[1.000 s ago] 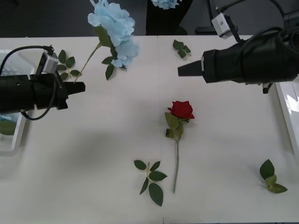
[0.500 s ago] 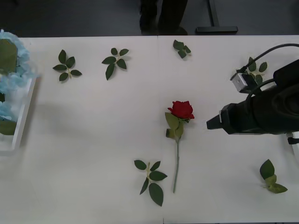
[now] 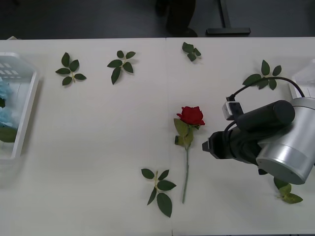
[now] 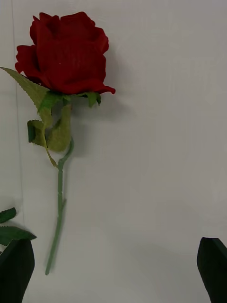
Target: Place the red flowers into the right box and the blue flowers into the left box. If a person shows an open palm, hand one flower to the person first, then continue sorting.
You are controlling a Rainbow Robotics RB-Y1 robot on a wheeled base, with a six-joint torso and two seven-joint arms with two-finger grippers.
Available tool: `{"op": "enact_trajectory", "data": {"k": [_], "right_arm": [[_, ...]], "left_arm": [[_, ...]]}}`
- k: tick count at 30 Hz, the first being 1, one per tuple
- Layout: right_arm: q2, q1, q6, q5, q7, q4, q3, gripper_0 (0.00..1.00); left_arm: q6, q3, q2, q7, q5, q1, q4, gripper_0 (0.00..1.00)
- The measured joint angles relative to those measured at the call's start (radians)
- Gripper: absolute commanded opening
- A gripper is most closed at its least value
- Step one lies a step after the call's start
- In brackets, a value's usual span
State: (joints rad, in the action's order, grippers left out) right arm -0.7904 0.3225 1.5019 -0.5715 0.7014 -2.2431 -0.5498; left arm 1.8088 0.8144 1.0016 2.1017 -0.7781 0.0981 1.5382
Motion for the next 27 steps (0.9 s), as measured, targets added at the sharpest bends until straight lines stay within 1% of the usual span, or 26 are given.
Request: {"op": "enact_trajectory", "data": {"k": [4, 5, 6, 7, 8, 11, 14, 19, 24, 27], "right_arm": [[0.074, 0.002, -0.036, 0.046, 0.000, 0.071, -0.008, 1.00], [0.093, 0.005, -0.043, 0.058, 0.000, 0.090, -0.011, 1.00], [0.111, 0.010, -0.049, 0.069, 0.000, 0.111, -0.016, 1.00], [0.127, 0.016, -0.056, 0.080, 0.000, 0.133, -0.023, 1.00], [0.142, 0.025, -0.066, 0.092, 0.000, 0.155, -0.031, 1.00], [0.178, 0.054, -0.085, 0.121, 0.000, 0.217, -0.058, 1.00], [0.214, 0.080, -0.095, 0.146, 0.000, 0.275, -0.074, 1.00], [0.272, 0.121, -0.100, 0.191, 0.000, 0.363, -0.089, 1.00], [0.318, 0.152, -0.118, 0.233, 0.000, 0.444, -0.110, 1.00], [0.338, 0.162, -0.136, 0.254, 0.000, 0.486, -0.122, 1.00]], "left_arm": [[-0.012, -0.012, 0.000, 0.000, 0.045, -0.016, 0.000, 0.00], [-0.017, -0.018, 0.000, 0.000, 0.051, -0.016, 0.000, 0.06], [-0.024, -0.023, 0.000, 0.000, 0.055, -0.016, 0.000, 0.26], [-0.033, -0.028, 0.000, 0.000, 0.058, -0.016, 0.000, 0.37], [-0.041, -0.033, 0.000, 0.000, 0.062, -0.016, 0.000, 0.56], [-0.052, -0.044, 0.000, 0.000, 0.068, -0.016, 0.000, 0.81], [-0.054, -0.054, 0.000, 0.000, 0.068, -0.016, 0.000, 1.00], [-0.054, -0.066, 0.000, 0.000, 0.030, -0.016, 0.000, 1.00], [-0.043, -0.067, 0.000, 0.000, -0.106, -0.016, 0.011, 1.00], [-0.041, -0.079, 0.000, 0.000, -0.231, -0.016, 0.056, 1.00]]}}
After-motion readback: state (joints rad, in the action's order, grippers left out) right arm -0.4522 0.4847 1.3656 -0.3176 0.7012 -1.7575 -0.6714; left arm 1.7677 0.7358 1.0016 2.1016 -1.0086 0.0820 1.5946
